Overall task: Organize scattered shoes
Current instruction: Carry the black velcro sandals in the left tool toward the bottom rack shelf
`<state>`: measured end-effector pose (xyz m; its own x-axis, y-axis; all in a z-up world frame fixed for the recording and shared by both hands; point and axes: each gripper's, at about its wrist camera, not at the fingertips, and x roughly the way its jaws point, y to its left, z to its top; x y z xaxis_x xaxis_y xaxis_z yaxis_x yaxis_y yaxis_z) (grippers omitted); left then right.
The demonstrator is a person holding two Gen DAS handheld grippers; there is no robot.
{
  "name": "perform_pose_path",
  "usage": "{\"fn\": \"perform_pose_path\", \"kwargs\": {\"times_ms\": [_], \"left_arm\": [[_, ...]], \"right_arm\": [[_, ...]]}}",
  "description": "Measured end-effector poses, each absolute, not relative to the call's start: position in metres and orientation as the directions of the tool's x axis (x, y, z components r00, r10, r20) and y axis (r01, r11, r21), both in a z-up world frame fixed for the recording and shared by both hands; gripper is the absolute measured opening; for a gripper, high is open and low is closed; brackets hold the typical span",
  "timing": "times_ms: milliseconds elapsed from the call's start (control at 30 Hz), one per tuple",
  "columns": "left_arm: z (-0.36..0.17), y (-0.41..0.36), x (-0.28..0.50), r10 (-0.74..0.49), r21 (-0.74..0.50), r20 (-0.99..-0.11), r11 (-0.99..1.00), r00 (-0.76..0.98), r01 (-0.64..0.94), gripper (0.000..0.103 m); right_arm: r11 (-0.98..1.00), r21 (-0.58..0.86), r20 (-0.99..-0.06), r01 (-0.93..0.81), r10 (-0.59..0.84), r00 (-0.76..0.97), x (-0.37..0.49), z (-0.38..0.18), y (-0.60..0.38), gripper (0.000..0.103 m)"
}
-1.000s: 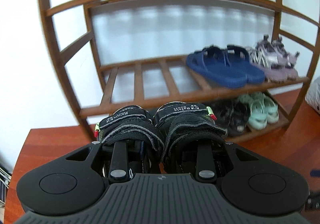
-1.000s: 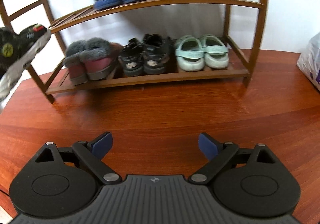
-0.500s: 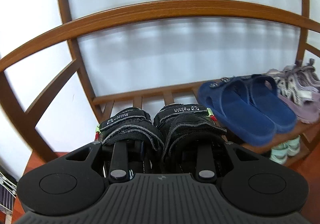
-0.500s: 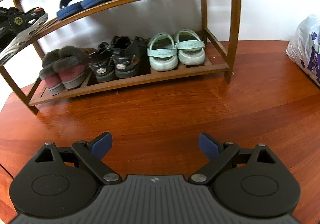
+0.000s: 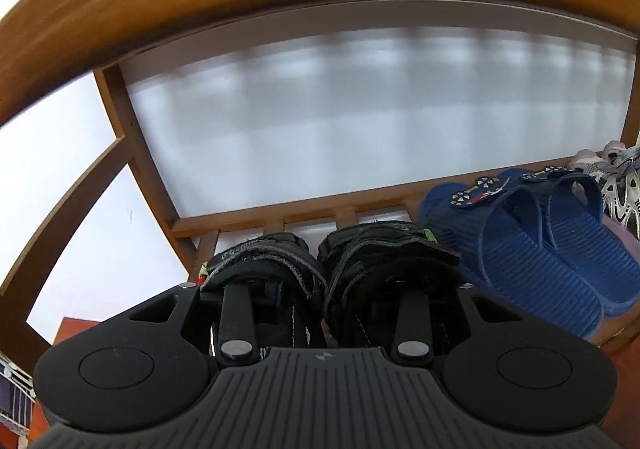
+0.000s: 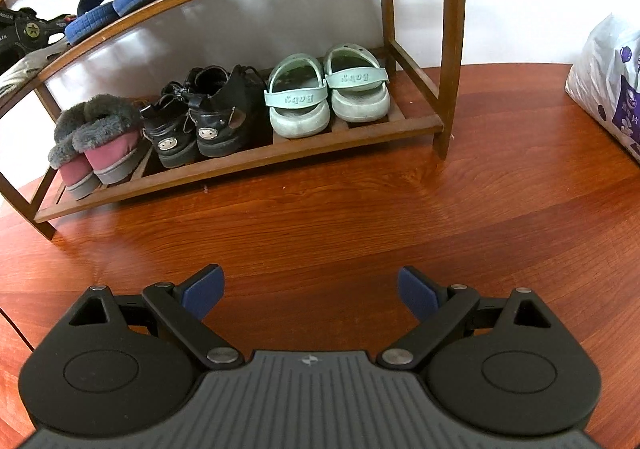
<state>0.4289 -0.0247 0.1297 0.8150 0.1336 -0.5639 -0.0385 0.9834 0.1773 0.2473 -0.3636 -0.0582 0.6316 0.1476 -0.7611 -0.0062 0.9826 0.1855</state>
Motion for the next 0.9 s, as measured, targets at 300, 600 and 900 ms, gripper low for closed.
{"fn": "perform_pose_path", "kwargs": {"times_ms": [300, 600, 900], "left_arm": [[0.135, -0.019, 0.412, 0.122, 0.156, -0.554, 0.987, 0.824, -0.042, 0.07], [0.148, -0.01, 0.359, 0.074, 0.093, -0.526, 0.995, 0.847, -0.029, 0.079], [0.149, 0.004, 0.316, 0.022, 0.049, -0.554, 0.999, 0.832, 0.006, 0.081]], "right_arm": [[0.983, 0.183, -0.755, -0.029, 0.159, 0.636, 0.244, -0.053, -0.354, 0.096], [0.979, 0.182, -0.721, -0.093, 0.197, 0.665, 0.241, -0.028, -0.334, 0.096], [0.962, 0.17, -0.65, -0.215, 0.274, 0.709, 0.255, 0.018, -0.277, 0.096]]}}
